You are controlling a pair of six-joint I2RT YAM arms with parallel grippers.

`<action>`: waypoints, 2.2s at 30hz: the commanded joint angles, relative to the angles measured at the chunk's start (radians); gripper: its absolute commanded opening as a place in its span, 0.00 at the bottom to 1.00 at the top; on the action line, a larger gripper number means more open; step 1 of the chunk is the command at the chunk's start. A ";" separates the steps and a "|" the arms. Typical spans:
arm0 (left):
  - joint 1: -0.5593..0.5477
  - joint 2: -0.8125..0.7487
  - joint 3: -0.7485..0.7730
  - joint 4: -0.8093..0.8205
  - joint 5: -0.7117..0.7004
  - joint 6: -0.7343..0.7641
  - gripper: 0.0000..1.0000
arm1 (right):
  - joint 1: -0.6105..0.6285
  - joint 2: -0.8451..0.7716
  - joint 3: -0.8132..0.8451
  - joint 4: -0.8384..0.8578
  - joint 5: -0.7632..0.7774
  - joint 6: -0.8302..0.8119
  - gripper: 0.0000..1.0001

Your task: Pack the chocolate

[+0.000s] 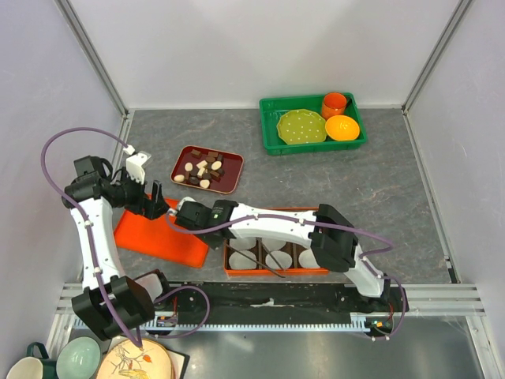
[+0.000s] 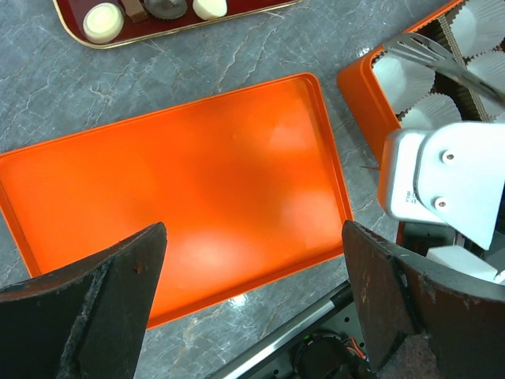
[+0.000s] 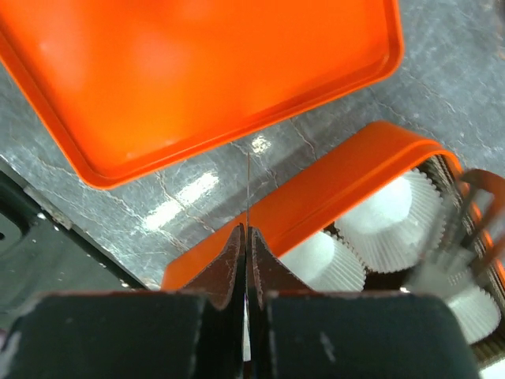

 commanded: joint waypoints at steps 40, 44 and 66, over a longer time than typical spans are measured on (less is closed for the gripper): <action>0.091 0.089 0.037 -0.178 0.142 0.240 0.99 | 0.028 0.168 0.226 -0.098 0.118 0.251 0.00; 0.091 0.091 0.020 -0.170 0.139 0.243 0.99 | 0.051 0.179 0.249 -0.132 0.184 0.248 0.00; 0.091 0.075 0.005 -0.163 0.121 0.233 0.99 | 0.156 0.208 0.346 -0.152 0.260 0.151 0.00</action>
